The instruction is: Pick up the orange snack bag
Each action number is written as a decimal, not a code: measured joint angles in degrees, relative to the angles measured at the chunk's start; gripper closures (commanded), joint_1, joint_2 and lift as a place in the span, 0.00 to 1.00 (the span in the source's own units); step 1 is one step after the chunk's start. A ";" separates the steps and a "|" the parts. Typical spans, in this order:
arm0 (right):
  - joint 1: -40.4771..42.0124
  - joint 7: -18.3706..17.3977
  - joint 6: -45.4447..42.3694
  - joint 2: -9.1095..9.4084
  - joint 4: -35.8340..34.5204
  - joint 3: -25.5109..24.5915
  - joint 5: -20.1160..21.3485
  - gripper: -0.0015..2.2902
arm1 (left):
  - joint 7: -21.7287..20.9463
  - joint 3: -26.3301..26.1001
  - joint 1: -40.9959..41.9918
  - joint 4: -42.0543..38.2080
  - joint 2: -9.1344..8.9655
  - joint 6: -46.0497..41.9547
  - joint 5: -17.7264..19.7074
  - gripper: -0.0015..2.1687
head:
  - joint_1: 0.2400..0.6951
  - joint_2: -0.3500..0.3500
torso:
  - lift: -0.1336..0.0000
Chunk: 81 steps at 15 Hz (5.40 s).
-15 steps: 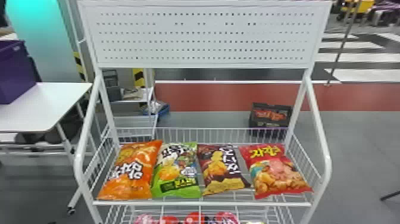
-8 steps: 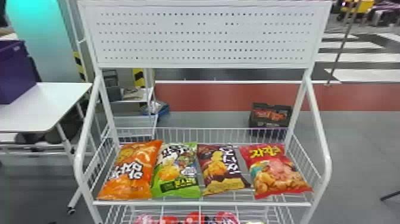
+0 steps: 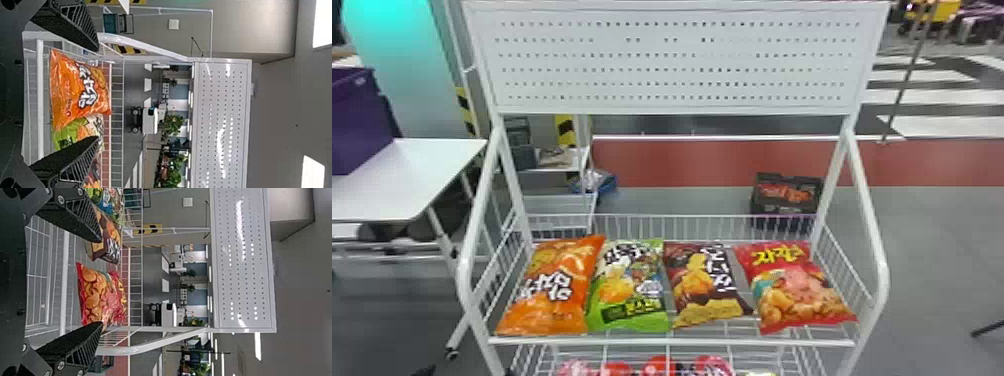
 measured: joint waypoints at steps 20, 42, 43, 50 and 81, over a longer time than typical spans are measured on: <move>-0.11 0.00 -0.16 0.33 0.30 1.09 0.63 0.06 | 5.49 -11.39 -42.58 28.11 -4.16 29.07 2.54 0.10 | 0.57 0.50 | 1.00; -0.61 -0.18 -0.35 0.48 0.42 1.04 0.64 0.06 | 6.44 -9.54 -39.30 21.35 -3.37 31.16 5.69 0.75 | 0.57 0.50 | 1.00; -0.62 -0.18 -0.35 0.53 0.43 1.05 0.67 0.06 | 6.46 -9.00 -37.74 18.68 -3.21 31.16 5.96 0.75 | 0.57 0.50 | 1.00; -1.02 -0.18 -0.19 0.71 0.73 1.23 0.70 0.06 | 7.16 -4.61 -22.20 2.96 -1.44 27.29 6.47 0.75 | 0.57 0.50 | 1.00; -0.80 -0.44 -0.18 0.35 0.62 2.60 0.96 0.06 | 6.05 -0.35 7.59 -1.65 -0.03 -7.35 0.05 0.75 | 0.57 0.50 | 1.00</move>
